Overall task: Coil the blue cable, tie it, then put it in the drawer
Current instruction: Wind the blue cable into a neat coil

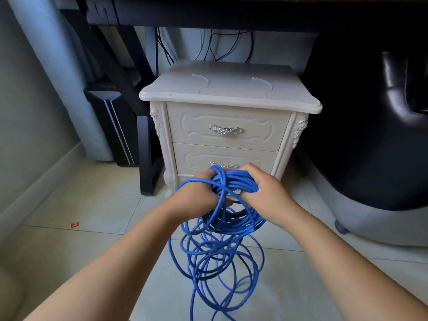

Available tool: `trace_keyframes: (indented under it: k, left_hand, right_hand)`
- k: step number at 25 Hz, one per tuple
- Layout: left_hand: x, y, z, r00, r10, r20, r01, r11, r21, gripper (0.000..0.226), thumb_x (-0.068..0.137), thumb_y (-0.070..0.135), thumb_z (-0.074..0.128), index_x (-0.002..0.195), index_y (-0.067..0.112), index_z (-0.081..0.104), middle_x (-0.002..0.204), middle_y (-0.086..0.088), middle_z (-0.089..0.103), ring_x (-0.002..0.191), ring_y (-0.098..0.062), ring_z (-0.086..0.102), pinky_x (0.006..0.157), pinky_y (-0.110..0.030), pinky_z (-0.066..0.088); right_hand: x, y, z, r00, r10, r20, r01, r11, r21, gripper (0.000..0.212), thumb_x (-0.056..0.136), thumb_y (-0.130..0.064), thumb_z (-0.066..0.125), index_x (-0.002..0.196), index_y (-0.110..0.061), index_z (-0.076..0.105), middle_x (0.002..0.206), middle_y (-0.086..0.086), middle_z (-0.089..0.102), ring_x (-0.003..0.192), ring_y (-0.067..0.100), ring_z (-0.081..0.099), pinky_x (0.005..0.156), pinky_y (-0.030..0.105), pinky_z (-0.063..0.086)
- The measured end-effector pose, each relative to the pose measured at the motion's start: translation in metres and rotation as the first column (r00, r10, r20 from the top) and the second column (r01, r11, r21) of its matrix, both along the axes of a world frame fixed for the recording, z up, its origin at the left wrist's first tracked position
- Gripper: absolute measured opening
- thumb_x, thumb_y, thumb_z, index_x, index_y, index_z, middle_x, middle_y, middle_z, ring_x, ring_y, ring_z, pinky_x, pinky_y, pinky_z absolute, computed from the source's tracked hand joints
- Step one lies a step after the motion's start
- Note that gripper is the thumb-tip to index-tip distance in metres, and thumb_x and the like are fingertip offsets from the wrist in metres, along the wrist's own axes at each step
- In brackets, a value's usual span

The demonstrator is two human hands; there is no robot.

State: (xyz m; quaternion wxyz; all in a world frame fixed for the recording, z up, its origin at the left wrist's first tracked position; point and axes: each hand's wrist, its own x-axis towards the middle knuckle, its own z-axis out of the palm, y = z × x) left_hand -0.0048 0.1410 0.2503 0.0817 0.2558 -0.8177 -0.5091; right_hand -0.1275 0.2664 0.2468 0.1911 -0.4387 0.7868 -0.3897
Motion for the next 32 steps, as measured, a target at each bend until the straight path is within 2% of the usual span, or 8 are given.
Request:
trace_keyframes:
  k: [6, 9, 16, 20, 22, 25, 28, 32]
  left_hand:
    - [-0.006, 0.010, 0.004, 0.982, 0.106, 0.156, -0.047, 0.939, -0.340, 0.026, 0.090, 0.014, 0.056, 0.072, 0.031, 0.046, 0.069, 0.007, 0.054, 0.057, -0.009, 0.050, 0.048, -0.021, 0.040]
    - [-0.012, 0.014, 0.003, 0.960, 0.138, 0.245, -0.010, 0.887, -0.461, 0.022, 0.093, 0.012, 0.045, 0.072, 0.021, 0.046, 0.067, 0.003, 0.049, 0.059, -0.017, 0.047, 0.052, -0.025, 0.038]
    - [-0.005, 0.011, 0.003, 0.970, 0.211, 0.125, -0.142, 0.899, -0.414, 0.009, 0.084, 0.018, 0.058, 0.081, 0.025, 0.054, 0.069, 0.004, 0.056, 0.064, -0.019, 0.055, 0.057, -0.030, 0.047]
    - [0.005, -0.001, 0.012, 0.967, 0.249, -0.051, -0.250, 0.895, -0.370, 0.019, 0.080, 0.008, 0.064, 0.079, 0.025, 0.054, 0.064, 0.004, 0.054, 0.061, -0.018, 0.053, 0.054, -0.028, 0.045]
    - [0.009, -0.006, 0.013, 0.962, 0.256, -0.098, -0.274, 0.898, -0.345, 0.028, 0.079, 0.006, 0.064, 0.071, 0.027, 0.049, 0.061, 0.005, 0.050, 0.055, -0.013, 0.045, 0.050, -0.025, 0.040]
    - [0.011, -0.013, 0.010, 0.973, 0.198, -0.122, -0.228, 0.915, -0.334, 0.029, 0.078, 0.005, 0.064, 0.071, 0.028, 0.049, 0.060, 0.005, 0.050, 0.056, -0.015, 0.044, 0.053, -0.029, 0.042]
    - [0.009, -0.013, 0.008, 0.976, 0.153, -0.157, -0.195, 0.931, -0.308, 0.025, 0.077, 0.005, 0.065, 0.074, 0.026, 0.052, 0.060, 0.004, 0.050, 0.053, -0.013, 0.044, 0.047, -0.028, 0.041]
    - [0.006, -0.010, 0.007, 0.979, 0.082, -0.187, -0.134, 0.948, -0.287, 0.021, 0.078, 0.003, 0.068, 0.083, 0.021, 0.059, 0.062, 0.007, 0.053, 0.051, -0.002, 0.045, 0.050, -0.017, 0.039]
  right_hand:
    - [0.007, -0.002, 0.000, 0.994, -0.001, 0.112, -0.003, 0.999, 0.035, 0.036, 0.085, -0.022, 0.061, 0.115, -0.039, 0.050, 0.122, -0.013, 0.048, 0.111, 0.005, 0.050, 0.094, 0.026, 0.043]
    - [0.026, -0.008, -0.001, 0.990, -0.092, 0.103, 0.100, 0.993, -0.070, 0.021, 0.088, -0.039, 0.060, 0.103, -0.027, 0.052, 0.114, -0.011, 0.049, 0.105, 0.004, 0.049, 0.090, 0.023, 0.037]
    - [0.016, -0.017, -0.011, 0.971, -0.238, -0.002, 0.237, 0.970, -0.058, 0.008, 0.099, -0.019, 0.046, 0.106, -0.020, 0.046, 0.091, 0.005, 0.061, 0.083, 0.027, 0.057, 0.074, 0.035, 0.044]
    - [-0.005, -0.009, -0.026, 0.895, -0.265, 0.359, 0.220, 0.962, 0.160, 0.034, 0.097, 0.000, 0.040, 0.125, -0.013, 0.054, 0.103, 0.016, 0.069, 0.073, 0.025, 0.067, 0.073, 0.039, 0.060]
    - [-0.008, -0.004, -0.022, 0.922, -0.222, 0.317, 0.148, 0.959, 0.242, 0.038, 0.096, -0.001, 0.043, 0.126, -0.018, 0.057, 0.119, 0.010, 0.066, 0.078, 0.015, 0.063, 0.070, 0.032, 0.058]
    - [-0.011, -0.004, 0.002, 0.923, -0.040, 0.383, 0.057, 0.998, -0.032, 0.077, 0.080, 0.000, 0.054, 0.144, -0.039, 0.036, 0.147, -0.010, 0.040, 0.102, 0.001, 0.055, 0.055, 0.008, 0.044]
    - [-0.004, -0.005, 0.021, 0.826, 0.298, 0.478, -0.222, 0.952, -0.211, 0.103, 0.062, -0.019, 0.070, 0.145, -0.055, 0.020, 0.150, -0.016, 0.030, 0.136, -0.001, 0.037, 0.094, 0.016, 0.042]
    - [0.003, -0.010, 0.009, 0.978, 0.079, 0.191, -0.061, 0.993, -0.099, 0.059, 0.077, -0.014, 0.075, 0.120, -0.047, 0.052, 0.106, -0.022, 0.066, 0.099, -0.004, 0.063, 0.085, 0.014, 0.047]
